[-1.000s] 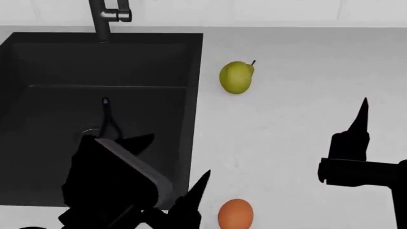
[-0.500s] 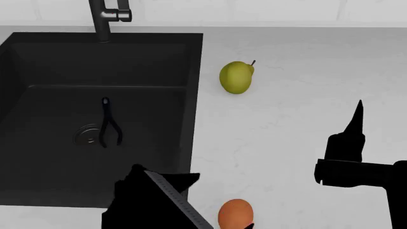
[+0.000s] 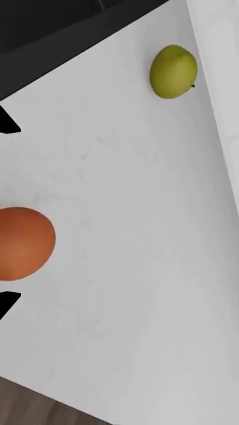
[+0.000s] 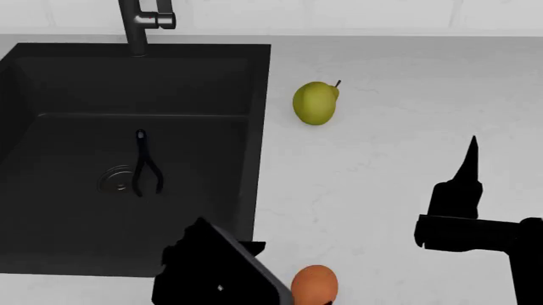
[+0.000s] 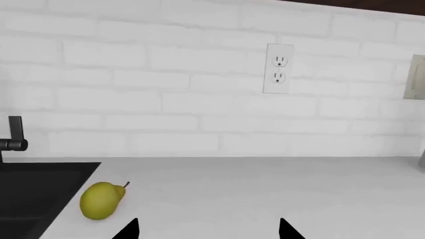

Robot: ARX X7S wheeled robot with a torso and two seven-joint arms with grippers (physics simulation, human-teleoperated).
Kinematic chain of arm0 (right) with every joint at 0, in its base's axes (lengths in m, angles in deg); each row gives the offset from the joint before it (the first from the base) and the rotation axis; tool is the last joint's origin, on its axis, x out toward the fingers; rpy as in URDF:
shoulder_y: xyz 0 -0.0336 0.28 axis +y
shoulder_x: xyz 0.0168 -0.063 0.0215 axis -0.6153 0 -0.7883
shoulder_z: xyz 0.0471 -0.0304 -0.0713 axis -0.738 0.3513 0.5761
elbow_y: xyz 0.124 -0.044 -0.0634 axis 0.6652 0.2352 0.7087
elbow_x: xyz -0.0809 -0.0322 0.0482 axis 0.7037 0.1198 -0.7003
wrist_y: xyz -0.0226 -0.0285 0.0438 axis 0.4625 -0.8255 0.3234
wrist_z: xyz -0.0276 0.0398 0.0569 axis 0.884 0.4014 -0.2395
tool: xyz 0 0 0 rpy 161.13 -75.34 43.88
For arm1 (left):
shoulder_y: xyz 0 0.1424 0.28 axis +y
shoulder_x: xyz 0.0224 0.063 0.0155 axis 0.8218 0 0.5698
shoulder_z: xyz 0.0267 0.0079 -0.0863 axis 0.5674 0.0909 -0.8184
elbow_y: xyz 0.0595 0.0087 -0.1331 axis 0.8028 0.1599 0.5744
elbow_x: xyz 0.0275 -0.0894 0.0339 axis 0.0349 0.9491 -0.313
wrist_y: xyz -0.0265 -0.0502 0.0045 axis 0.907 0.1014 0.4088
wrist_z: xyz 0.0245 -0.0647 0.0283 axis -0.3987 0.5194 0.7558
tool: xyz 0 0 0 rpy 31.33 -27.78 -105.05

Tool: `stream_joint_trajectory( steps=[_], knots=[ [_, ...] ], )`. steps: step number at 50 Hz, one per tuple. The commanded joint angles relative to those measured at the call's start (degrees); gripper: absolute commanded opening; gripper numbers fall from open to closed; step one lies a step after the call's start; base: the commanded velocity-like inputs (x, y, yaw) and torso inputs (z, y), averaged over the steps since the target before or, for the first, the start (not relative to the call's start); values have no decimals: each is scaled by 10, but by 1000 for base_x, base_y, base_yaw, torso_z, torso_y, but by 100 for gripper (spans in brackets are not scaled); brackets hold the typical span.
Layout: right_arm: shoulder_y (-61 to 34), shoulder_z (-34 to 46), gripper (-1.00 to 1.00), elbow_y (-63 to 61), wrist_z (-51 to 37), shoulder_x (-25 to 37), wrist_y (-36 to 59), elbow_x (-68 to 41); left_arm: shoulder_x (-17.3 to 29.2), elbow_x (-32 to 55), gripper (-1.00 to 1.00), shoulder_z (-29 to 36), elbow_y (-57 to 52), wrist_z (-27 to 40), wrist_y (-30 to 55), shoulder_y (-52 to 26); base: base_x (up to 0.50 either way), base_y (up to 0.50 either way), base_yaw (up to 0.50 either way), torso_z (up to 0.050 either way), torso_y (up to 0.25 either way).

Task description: Pick the egg from the counter and place it in the sink

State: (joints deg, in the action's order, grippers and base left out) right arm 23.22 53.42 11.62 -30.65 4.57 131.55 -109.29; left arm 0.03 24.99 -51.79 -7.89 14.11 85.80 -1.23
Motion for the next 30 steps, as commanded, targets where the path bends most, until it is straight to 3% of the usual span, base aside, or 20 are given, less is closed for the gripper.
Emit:
stream_joint_trajectory(
  steps=[1,30],
  knots=[
    [1,1,100,0,-3,0,-3,-6,9,0,100,8,43,-19,-33,-7,0,0,0,0,0],
    [-4,2,100,2,-14,4,-1,-21,8,25,100,11,79,-34,-66,-5,0,0,0,0,0]
  ],
)
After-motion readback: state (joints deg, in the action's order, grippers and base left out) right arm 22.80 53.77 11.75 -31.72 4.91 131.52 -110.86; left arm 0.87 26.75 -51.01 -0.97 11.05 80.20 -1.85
